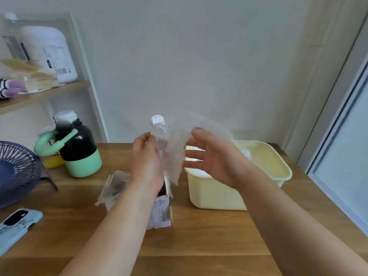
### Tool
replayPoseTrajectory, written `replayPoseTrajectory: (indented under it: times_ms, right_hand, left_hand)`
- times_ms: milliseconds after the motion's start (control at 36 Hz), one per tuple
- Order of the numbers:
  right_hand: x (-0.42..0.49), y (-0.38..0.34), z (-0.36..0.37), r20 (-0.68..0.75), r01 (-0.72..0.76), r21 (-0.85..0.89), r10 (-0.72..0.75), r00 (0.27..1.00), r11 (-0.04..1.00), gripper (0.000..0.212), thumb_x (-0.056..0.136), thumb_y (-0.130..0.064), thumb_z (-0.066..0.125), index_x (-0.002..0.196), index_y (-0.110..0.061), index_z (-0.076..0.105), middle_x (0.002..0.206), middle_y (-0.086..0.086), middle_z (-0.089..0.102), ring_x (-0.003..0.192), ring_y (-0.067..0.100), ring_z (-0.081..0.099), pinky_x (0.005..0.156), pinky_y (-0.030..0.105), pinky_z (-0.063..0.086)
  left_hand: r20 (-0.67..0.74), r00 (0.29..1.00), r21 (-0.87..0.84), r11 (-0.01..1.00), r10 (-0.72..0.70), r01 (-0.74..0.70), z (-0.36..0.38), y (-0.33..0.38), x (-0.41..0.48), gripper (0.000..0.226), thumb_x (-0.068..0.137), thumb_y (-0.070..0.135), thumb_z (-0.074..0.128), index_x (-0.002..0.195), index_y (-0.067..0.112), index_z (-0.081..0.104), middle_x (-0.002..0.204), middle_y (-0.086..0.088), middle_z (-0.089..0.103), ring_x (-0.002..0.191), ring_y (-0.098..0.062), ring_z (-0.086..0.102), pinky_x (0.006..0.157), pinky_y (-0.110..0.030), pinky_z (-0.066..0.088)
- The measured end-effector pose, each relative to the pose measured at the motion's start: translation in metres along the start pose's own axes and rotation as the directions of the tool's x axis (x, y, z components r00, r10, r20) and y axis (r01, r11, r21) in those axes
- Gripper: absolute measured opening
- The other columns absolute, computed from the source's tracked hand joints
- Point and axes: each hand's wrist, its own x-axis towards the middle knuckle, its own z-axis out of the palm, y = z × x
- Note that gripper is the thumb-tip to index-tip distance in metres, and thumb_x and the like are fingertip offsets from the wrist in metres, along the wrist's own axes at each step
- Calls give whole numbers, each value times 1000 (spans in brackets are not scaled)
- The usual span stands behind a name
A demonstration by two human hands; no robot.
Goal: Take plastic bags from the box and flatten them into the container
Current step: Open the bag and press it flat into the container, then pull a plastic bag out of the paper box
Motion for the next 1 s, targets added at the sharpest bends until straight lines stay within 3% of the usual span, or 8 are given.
replayPoseTrajectory:
  times_ms: [111, 278, 389, 472, 583, 667, 861, 1000]
  right_hand:
    - [-22, -11, -8, 127, 61, -160, -41, 991, 985, 11, 76, -20, 74, 84, -27, 73, 88, -10, 68, 85, 9, 64, 86, 36, 44]
    - [-16, -6, -26, -389, 50, -243, -145, 910, 969, 18, 87, 0, 60, 75, -12, 66, 73, 3, 58, 72, 15, 58, 89, 46, 54]
    - [-20, -12, -39, -441, 19, -281, -147, 885, 959, 10, 89, -3, 54, 93, 1, 63, 77, 4, 53, 65, 11, 54, 67, 26, 55]
    - [-24, -15, -45, -480, -37, -412, -182, 858, 910, 11, 88, -5, 56, 78, -8, 57, 69, 5, 50, 49, 5, 49, 46, 17, 42]
    - [-26, -16, -51, -475, -65, -465, -187, 860, 883, 11, 84, -18, 69, 84, -7, 65, 53, -6, 58, 38, 2, 49, 38, 15, 35]
    - [-27, -18, -52, -458, -46, -442, -181, 870, 896, 25, 80, -27, 75, 88, -4, 67, 58, -6, 64, 45, 3, 57, 41, 15, 39]
    - [-34, -24, -70, -531, -72, -211, -53, 846, 975, 24, 80, -32, 70, 97, -16, 68, 81, 4, 71, 58, 12, 57, 60, 27, 51]
    - [-35, -20, -85, -610, -78, -172, -44, 791, 982, 10, 90, -12, 61, 82, -12, 67, 69, 0, 65, 65, 20, 54, 63, 32, 48]
  left_hand:
    - [-29, 998, 45, 997, 63, -62, 21, -8, -7, 11, 100, 14, 49, 93, 22, 52, 85, -4, 58, 75, -20, 57, 55, -24, 49]
    - [164, 986, 127, 992, -27, 6, 43, -22, -13, 12, 98, 12, 54, 108, 13, 60, 112, -17, 66, 101, -28, 66, 79, -35, 57]
    - [197, 975, 266, 952, 99, -150, 42, -27, -19, 28, 90, 13, 54, 112, 30, 53, 123, 1, 58, 115, -22, 59, 98, -45, 49]
    - [420, 864, 272, 870, 277, -411, 37, -17, -28, 49, 78, 33, 60, 122, 46, 44, 134, 20, 49, 126, -1, 46, 105, -32, 41]
    - [751, 658, 490, 615, 63, -618, 43, -13, -32, 79, 58, 63, 78, 128, 53, 41, 132, 33, 43, 120, 22, 37, 91, -4, 34]
    - [727, 666, 494, 545, 170, -678, 50, -21, -32, 45, 70, 47, 78, 112, 43, 61, 111, 25, 61, 107, 13, 52, 83, -7, 40]
    - [445, 893, 256, 945, 71, -202, 56, -24, -15, 10, 88, 10, 66, 83, 19, 67, 72, 10, 67, 68, -6, 64, 65, -20, 52]
    - [384, 921, 188, 982, -62, -12, 64, -25, -10, 9, 93, 12, 62, 85, 16, 65, 75, 5, 62, 65, -5, 63, 60, -20, 51]
